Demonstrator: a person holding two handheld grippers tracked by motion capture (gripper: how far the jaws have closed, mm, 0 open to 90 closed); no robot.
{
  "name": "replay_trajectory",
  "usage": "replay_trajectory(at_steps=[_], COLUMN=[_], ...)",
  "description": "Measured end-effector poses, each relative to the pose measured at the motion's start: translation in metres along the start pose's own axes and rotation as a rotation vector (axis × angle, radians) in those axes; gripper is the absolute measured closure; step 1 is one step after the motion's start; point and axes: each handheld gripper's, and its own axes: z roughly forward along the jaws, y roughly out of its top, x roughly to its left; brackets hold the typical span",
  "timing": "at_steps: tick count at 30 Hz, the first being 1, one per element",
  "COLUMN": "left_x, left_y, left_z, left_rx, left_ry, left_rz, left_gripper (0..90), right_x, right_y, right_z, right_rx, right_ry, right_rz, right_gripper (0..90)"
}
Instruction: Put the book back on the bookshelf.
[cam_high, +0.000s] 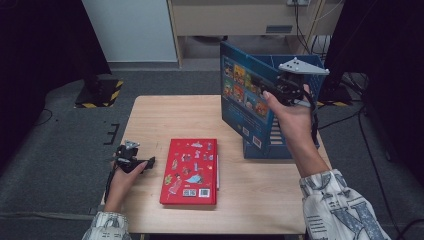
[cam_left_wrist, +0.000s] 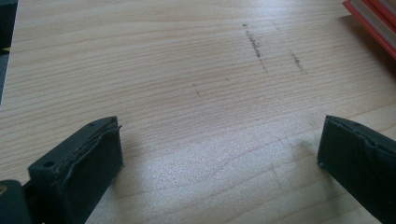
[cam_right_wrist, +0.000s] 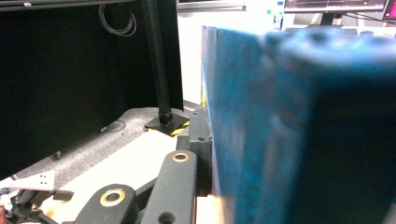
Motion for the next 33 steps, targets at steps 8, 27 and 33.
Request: replay_trajectory(at_steps=[8,27,33], left_x=[0.000,0.000,0.000], left_y=[0.000,0.000,0.000], left_z=[0.000,0.001,0.001], left_rx=[0.000,-0.002,-0.002], left_ry=[0.000,0.003,0.003], left_rz=[0.000,-0.004,-0.005], left_gripper=[0.0,0.0,0.0], right_x=[-0.010,-0.033,-0.037], right_y=[0.000,0.001,0.000], right_z=[-0.007,-0.040,-0.042], right_rx=[-0.004,-0.007,-0.004], right_ry=[-0.036,-0.109,-0.127], right_rz=[0.005,0.015,0.029], right_gripper=[82.3,82.3,82.3])
